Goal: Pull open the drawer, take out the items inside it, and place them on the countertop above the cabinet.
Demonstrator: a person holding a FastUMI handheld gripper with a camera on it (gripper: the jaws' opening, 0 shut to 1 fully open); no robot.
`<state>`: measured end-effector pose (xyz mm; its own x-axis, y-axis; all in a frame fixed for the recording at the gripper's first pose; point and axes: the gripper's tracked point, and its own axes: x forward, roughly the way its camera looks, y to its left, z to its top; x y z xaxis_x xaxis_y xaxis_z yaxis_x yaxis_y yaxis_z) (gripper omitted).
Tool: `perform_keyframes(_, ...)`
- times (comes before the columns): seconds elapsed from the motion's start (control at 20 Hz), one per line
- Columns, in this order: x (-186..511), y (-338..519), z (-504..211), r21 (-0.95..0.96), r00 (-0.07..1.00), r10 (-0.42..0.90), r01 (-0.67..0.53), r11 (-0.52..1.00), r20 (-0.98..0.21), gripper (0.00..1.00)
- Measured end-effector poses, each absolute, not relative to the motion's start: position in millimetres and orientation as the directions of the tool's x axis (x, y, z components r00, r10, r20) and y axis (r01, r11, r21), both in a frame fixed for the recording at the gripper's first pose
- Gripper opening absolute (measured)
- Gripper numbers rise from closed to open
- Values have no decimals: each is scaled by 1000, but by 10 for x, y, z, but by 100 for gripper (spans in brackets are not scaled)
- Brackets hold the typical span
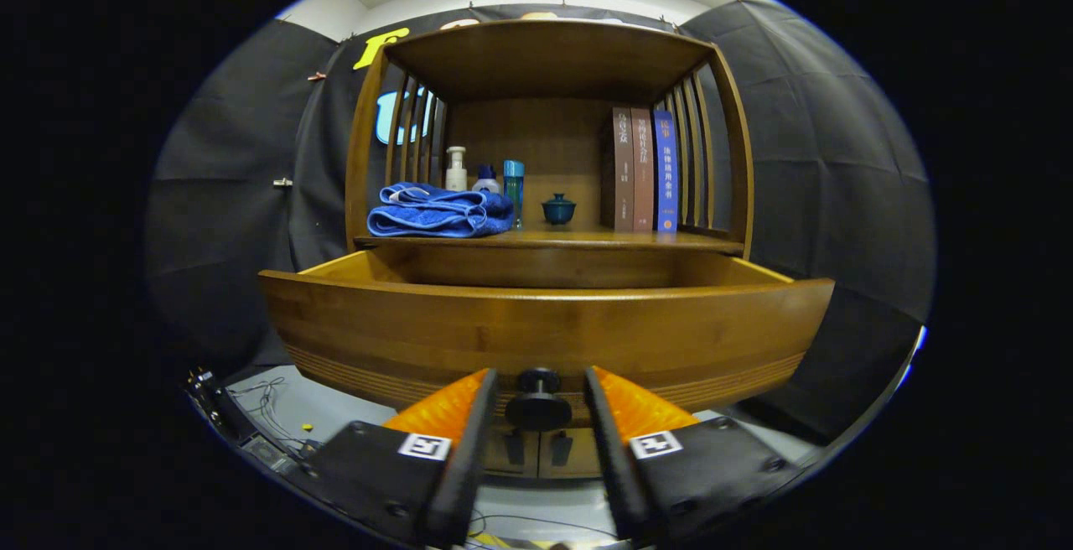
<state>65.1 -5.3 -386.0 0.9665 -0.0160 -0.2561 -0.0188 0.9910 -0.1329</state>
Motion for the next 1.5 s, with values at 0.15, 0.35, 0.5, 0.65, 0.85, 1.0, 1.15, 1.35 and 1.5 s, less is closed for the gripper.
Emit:
perform_keyframes(0.15,593,-72,-3746,-172,966,-21,-25,985,-259,100)
perform_keyframes(0.35,545,37,-3324,-110,965,24,-54,992,-261,99)
perform_keyframes(0.5,667,72,-2818,-108,966,45,-75,991,-256,98)
perform_keyframes(0.65,850,101,-2689,-95,908,69,-118,988,-412,98)
perform_keyframes(0.85,1174,183,-2597,-43,793,105,-163,986,-600,99)
perform_keyframes(1.0,1473,137,-2752,-89,702,78,-198,976,-708,98)
perform_keyframes(1.15,1765,21,-3116,-141,594,8,-204,969,-805,99)
perform_keyframes(1.35,1905,-4,-3739,-86,406,-13,-164,983,-914,99)
perform_keyframes(1.5,1951,-76,-4135,-74,311,-36,-112,991,-950,99)
